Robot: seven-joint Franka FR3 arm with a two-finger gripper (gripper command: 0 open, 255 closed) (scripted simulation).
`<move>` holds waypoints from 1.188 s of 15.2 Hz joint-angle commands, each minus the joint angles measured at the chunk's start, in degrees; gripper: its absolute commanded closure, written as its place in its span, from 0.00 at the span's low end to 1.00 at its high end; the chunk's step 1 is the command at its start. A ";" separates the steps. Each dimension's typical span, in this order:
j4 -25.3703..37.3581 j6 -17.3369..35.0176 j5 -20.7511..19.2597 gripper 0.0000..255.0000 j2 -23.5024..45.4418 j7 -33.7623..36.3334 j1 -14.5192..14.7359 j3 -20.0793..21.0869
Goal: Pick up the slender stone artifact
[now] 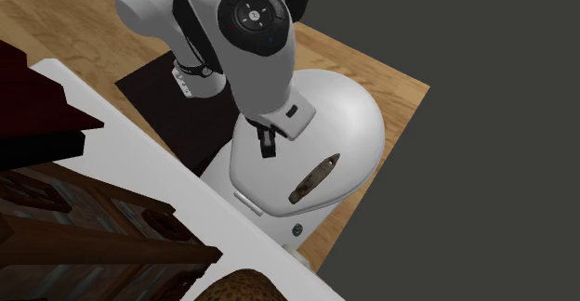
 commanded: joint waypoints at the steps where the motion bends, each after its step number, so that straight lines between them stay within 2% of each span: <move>1: 2.76 2.82 1.86 0.00 6.05 -6.76 0.85 -0.93; 6: 9.83 6.43 6.65 0.00 18.02 -20.82 1.53 -0.11; 13: 21.32 8.82 11.05 0.00 32.90 -36.87 0.53 4.59; 18: 21.35 11.19 11.86 0.00 35.40 -37.83 0.21 5.16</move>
